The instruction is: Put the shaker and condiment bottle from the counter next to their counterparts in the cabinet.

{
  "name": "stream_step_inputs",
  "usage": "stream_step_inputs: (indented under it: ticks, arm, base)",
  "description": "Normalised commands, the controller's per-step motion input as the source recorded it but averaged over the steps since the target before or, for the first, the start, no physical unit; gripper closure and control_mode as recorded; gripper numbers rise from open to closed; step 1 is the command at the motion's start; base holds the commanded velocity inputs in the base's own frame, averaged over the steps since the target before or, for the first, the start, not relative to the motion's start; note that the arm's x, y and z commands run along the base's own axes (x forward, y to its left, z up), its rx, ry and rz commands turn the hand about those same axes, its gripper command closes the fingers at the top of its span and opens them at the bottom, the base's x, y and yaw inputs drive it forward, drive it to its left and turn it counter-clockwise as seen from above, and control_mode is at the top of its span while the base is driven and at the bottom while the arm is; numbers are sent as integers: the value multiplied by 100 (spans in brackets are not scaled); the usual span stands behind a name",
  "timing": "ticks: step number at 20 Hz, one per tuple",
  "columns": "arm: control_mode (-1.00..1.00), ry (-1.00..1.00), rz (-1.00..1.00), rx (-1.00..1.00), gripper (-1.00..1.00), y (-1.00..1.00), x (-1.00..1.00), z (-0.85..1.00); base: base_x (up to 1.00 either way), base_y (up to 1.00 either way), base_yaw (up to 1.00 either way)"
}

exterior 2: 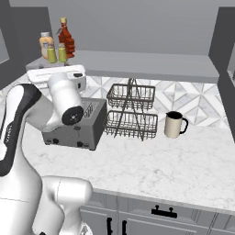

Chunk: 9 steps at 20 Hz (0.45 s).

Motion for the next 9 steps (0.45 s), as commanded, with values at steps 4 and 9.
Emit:
stream_step_inputs:
  ticks: [4, 9]
  arm:
    - [-100, 0, -8, 17, -100, -15, -100, 1]
    - [-100, -1, -9, 16, -100, -20, -100, 0]
  base:
    - [0, 0, 0]
    - [0, 0, 0]
